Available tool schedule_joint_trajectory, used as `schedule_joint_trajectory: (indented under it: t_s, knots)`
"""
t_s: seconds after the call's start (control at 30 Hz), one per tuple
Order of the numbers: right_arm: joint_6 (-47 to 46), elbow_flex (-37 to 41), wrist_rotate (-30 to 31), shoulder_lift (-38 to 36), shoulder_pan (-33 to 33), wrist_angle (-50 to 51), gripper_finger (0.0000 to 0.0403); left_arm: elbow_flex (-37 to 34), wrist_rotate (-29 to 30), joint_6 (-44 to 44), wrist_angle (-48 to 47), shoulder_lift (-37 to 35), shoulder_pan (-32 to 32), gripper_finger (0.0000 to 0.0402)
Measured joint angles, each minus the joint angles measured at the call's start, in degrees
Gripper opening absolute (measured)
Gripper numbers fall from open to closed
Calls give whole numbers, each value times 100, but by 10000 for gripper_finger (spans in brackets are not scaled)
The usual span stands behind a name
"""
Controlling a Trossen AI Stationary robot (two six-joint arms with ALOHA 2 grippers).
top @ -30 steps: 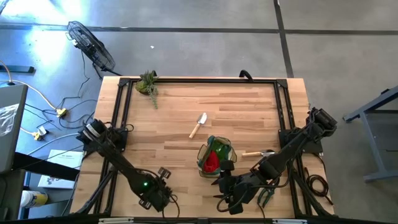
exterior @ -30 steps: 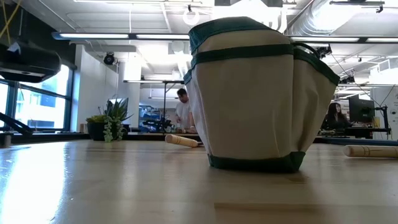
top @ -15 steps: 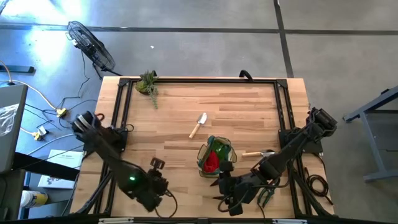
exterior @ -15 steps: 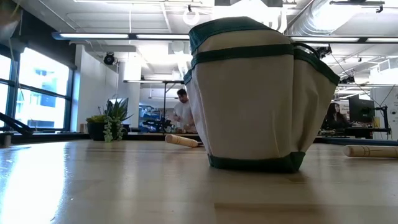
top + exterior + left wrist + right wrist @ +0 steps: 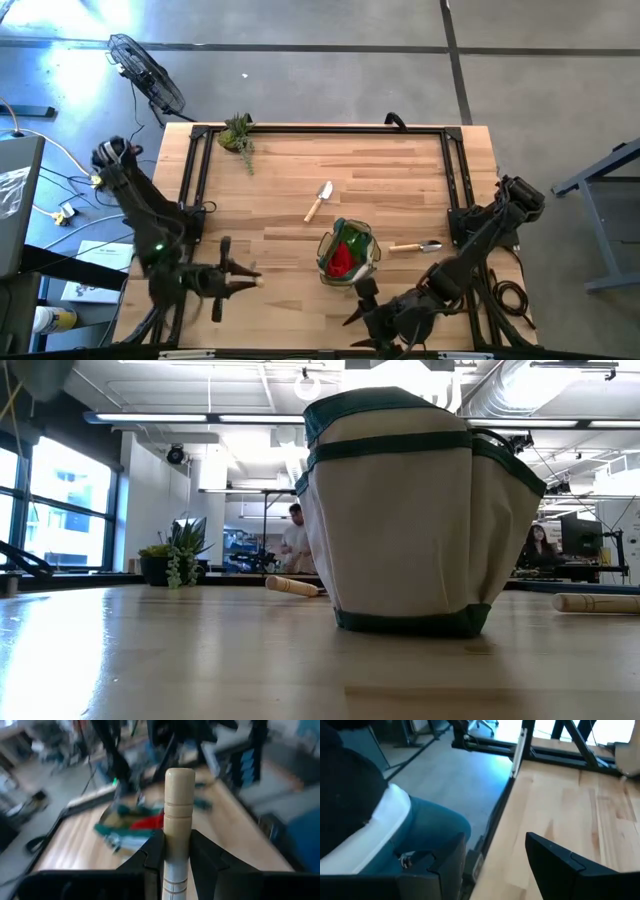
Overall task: Pick & Place Garden tools in Gardening bag
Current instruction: Put the bottom left trowel into the light brown gardening bag
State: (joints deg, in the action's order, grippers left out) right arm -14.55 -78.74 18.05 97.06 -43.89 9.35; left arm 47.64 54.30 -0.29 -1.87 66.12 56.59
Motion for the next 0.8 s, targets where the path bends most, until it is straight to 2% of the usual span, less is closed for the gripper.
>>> schedule_joint_trajectory:
  t_s: [0.1,0.2,0.27,0.33,0.37,0.47,0.53,0.7,0.8]
  knots:
    - [96,0,2,0,-12,-204,197,-1436,-738,1199,3185,-202,-332,54]
    - [176,0,0,0,37,-392,197,-2678,-1990,2133,6263,-152,-759,54]
    - [194,0,4,0,71,-516,197,-3256,-2630,2321,7871,-32,-1142,54]
    - [193,0,2,0,127,-589,197,-3647,-3034,2247,8790,80,-1529,54]
    - [162,0,4,0,159,-593,197,-3751,-3219,2126,9077,128,-1730,54]
    - [87,0,1,0,268,-629,197,-3700,-3826,1581,9076,287,-2365,54]
    - [79,0,3,0,350,-705,197,-3451,-4360,1219,9050,550,-2719,54]
    - [-212,0,8,0,508,-903,197,-2750,-5823,1123,8995,1455,-3288,54]
    - [-527,0,7,0,480,-870,197,-2577,-5935,647,8994,1898,-3520,54]
